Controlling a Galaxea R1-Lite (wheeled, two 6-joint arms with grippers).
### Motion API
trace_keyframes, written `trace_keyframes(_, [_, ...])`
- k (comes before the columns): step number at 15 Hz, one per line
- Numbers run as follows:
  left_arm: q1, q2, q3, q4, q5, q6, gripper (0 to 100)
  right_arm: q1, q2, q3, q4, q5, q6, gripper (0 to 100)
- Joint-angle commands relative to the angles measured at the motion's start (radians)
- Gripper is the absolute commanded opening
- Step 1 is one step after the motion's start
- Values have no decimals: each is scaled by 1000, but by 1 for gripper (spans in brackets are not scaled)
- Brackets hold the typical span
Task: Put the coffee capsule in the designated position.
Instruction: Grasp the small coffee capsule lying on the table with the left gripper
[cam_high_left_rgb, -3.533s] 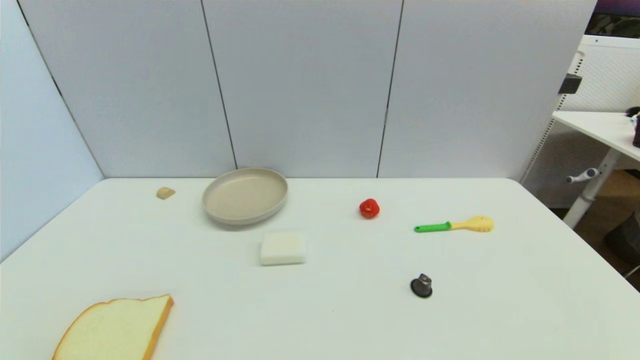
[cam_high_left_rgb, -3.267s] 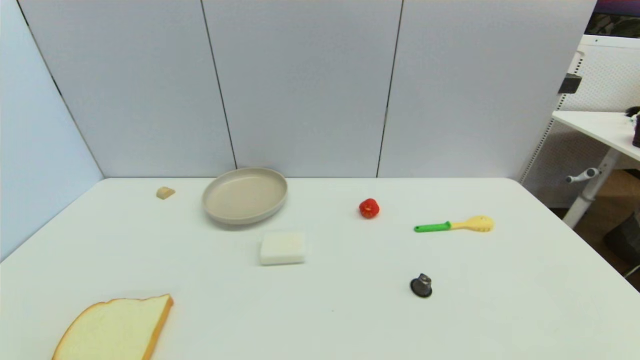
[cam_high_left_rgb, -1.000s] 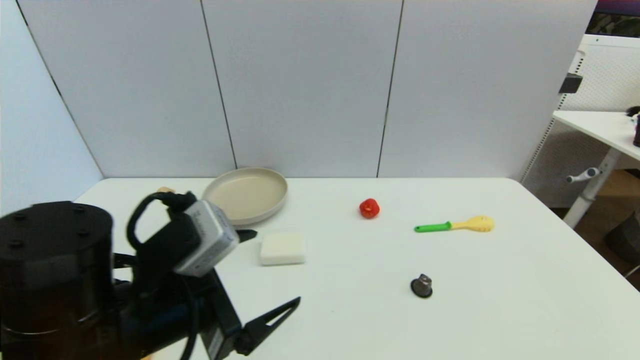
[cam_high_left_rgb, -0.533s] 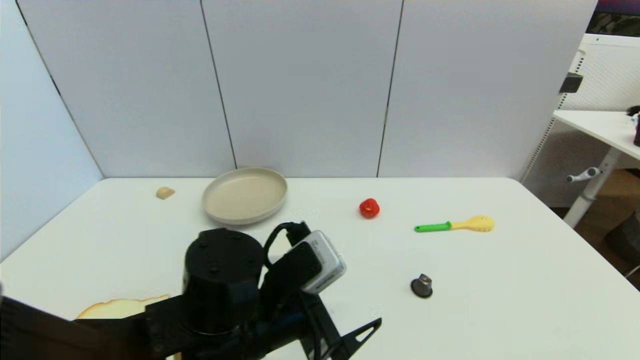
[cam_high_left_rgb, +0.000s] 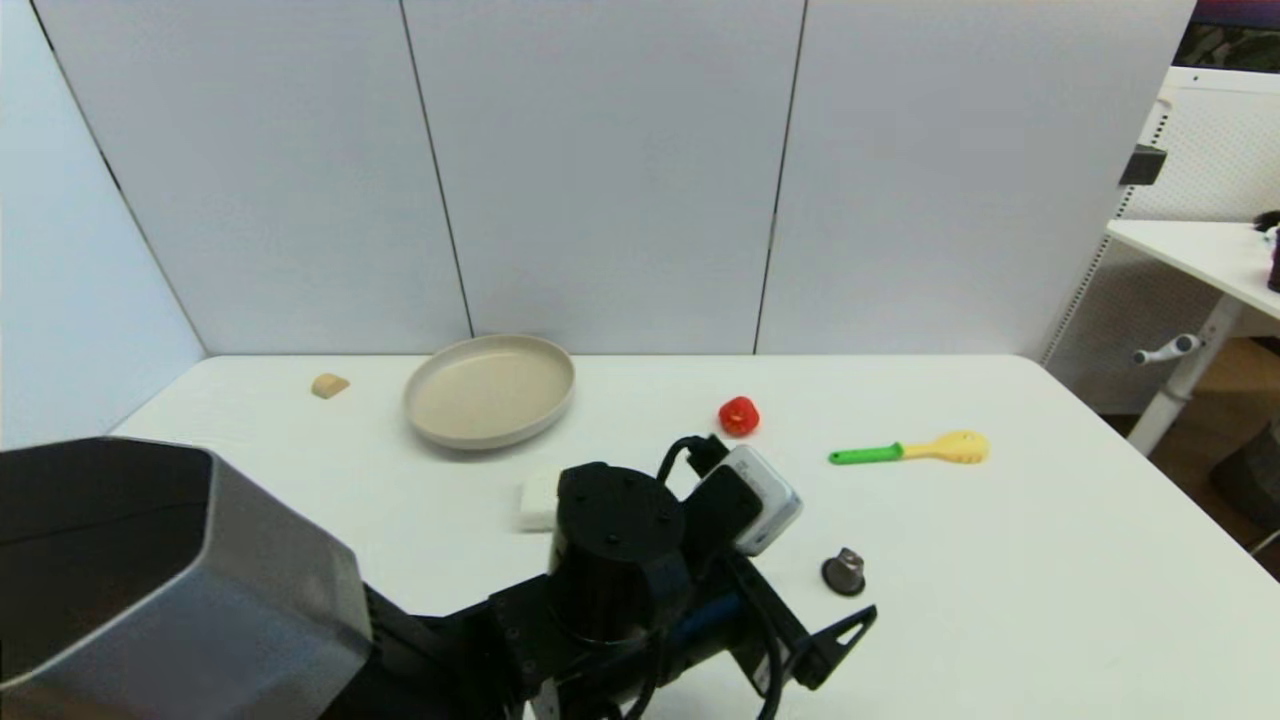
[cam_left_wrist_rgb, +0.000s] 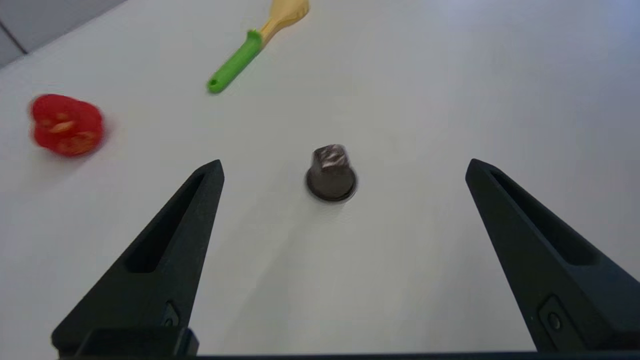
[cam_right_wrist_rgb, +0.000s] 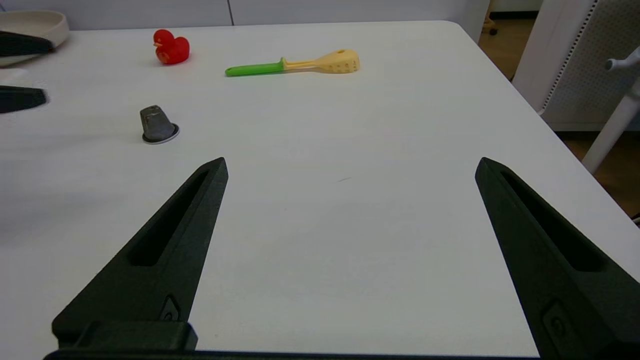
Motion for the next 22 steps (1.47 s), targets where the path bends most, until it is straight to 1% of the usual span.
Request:
trace_keyframes(1, [-67,124,-112,-7,133,-68,100,0,1,0,-1,0,0,100])
trace_keyframes(2, [-73,141,-127,-10,146,-80,100,0,1,0,0,0,0,100])
trace_keyframes(7, [-80,212,-135,-68,149,-101,100,0,1,0,-1,0,0,100])
trace_keyframes(14, [-79,230,-146,-70,150,-97,100,0,1,0,-1,0,0,100])
trace_keyframes(17, [-79,235,-164,-68,216,-97,100,0,1,0,0,0,0,100])
trace_keyframes(22, [-79,264,-210,-65,225,-106,100,0,1,0,0,0,0,100])
